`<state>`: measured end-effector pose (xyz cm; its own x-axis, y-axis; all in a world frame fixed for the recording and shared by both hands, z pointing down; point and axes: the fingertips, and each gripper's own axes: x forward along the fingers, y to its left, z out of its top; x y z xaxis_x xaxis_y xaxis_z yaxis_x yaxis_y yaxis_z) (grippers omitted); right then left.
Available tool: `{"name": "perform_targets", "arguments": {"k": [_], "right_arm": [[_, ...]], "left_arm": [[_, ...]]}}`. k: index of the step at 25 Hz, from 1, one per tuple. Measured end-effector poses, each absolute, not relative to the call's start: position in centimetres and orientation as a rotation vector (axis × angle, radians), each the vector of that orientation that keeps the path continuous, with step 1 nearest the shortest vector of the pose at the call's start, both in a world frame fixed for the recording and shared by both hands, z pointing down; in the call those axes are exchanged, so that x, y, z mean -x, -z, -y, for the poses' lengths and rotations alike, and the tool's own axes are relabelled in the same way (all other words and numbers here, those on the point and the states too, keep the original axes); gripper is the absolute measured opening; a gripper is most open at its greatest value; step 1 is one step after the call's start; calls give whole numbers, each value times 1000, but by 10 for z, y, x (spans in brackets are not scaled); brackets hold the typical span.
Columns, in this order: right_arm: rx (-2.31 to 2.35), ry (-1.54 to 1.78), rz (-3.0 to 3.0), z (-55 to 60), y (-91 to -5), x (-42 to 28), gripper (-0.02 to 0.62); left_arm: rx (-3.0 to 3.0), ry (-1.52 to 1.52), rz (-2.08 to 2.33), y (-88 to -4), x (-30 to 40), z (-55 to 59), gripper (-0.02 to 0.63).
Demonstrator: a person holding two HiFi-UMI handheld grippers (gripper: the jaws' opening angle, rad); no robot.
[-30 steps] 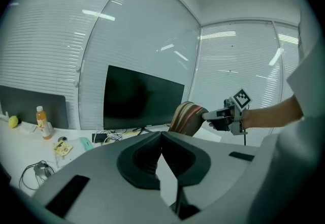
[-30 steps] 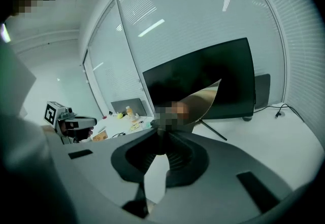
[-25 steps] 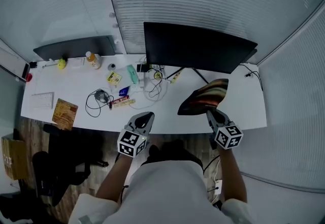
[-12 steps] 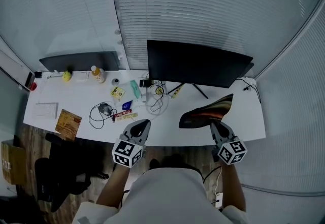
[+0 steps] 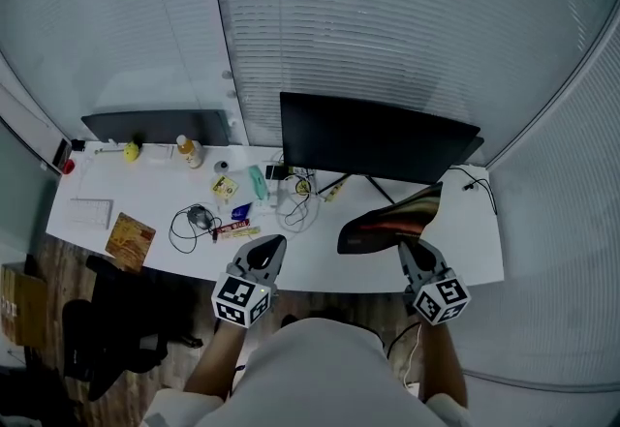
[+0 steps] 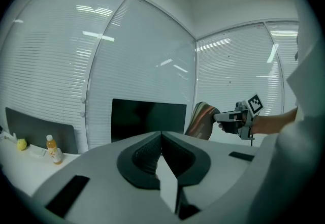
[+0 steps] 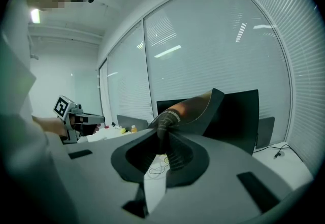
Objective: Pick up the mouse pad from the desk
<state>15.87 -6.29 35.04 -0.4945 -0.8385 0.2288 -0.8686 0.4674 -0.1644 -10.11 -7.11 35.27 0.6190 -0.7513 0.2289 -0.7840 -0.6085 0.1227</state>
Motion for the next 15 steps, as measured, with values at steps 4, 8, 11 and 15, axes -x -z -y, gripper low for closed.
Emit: {"name": "perform_targets", "arguments": {"k": [4, 8, 11, 15], "right_arm": [[-1484, -379, 2613, 68, -346, -158, 52], [-1458, -362, 2631, 72, -340, -158, 51], [-1445, -347, 2639, 74, -338, -159, 51], [-1438, -338, 2655, 75, -334, -160, 52]], "left_arm": [[-2629, -224, 1279, -352, 96, 74, 15], [-2627, -220, 1290, -350, 91, 76, 15], [-2625, -214, 1299, -348, 88, 77, 15], [-2626, -213, 1306, -346, 86, 77, 16]]}}
